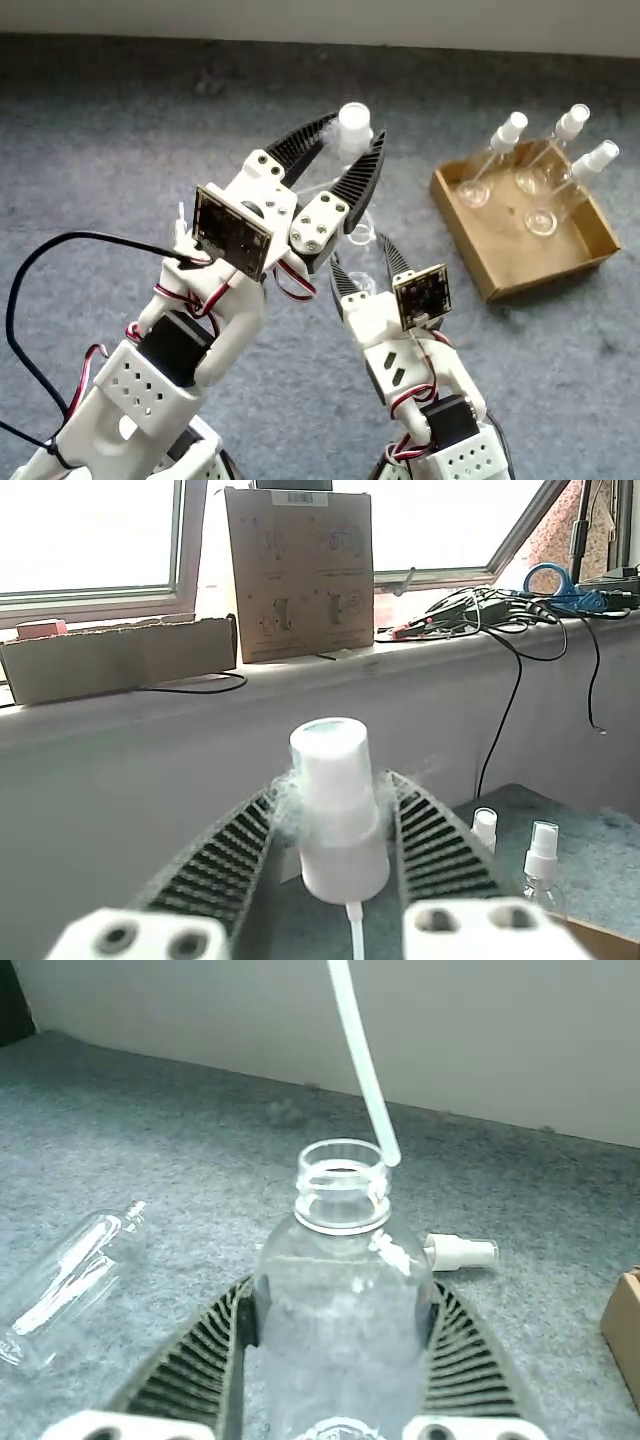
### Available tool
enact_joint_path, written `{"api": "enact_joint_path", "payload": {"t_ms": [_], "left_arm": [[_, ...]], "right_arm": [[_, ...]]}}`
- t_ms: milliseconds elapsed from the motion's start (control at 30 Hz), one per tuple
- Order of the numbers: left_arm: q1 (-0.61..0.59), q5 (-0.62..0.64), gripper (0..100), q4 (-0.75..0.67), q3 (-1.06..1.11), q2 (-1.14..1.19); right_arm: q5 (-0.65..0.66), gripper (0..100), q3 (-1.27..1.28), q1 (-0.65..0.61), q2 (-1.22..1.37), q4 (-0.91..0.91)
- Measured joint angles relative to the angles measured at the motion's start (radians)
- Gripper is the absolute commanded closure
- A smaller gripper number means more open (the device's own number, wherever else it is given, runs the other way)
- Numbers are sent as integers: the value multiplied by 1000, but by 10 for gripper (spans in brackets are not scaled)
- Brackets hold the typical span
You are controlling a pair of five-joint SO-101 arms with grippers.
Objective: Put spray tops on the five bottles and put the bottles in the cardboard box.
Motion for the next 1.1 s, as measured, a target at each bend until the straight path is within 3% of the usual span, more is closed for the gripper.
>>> {"api": "enact_joint_path", "payload": {"t_ms": [133, 400, 1100], "left_arm": [[0, 0, 995, 0, 0, 0], [-2, -114, 995, 0, 0, 0], [34, -87, 995, 46, 103, -120]], "right_arm": [[0, 896, 0, 0, 0, 0], [0, 896, 0, 0, 0, 0], [0, 896, 0, 0, 0, 0]]}}
